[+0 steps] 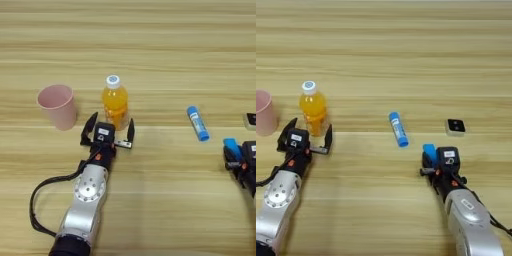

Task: Move the objects on the table

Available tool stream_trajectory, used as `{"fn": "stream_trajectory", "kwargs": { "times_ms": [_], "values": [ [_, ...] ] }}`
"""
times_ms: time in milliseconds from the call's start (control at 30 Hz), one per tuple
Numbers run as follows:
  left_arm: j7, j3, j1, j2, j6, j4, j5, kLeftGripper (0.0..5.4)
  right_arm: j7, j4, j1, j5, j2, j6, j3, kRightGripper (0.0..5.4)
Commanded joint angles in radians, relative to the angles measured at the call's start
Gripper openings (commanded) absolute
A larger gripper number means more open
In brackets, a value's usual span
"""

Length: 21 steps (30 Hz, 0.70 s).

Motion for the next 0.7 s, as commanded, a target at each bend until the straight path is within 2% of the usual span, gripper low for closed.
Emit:
{"fn": "stream_trajectory", "kwargs": {
  "times_ms": [33, 267, 433, 700],
  "values": [
    [0.009, -0.006, -0.008, -0.006, 0.013, -0.003, 0.009, 5.40, 0.003, -0.059, -0.009, 0.001, -0.004, 0.026, 0.006, 1.40],
    [0.010, -0.007, -0.007, -0.008, 0.014, -0.004, 0.011, 5.40, 0.000, -0.211, -0.033, 0.009, -0.006, 0.085, 0.025, 1.40],
    [0.010, -0.008, -0.006, -0.007, 0.013, -0.003, 0.011, 5.40, -0.011, -0.300, -0.073, 0.005, 0.006, 0.131, 0.058, 1.40],
    [0.007, -0.004, -0.013, -0.003, 0.007, 0.010, 0.007, 5.40, -0.008, -0.301, -0.133, -0.028, 0.037, 0.158, 0.201, 1.40]
  ]
}}
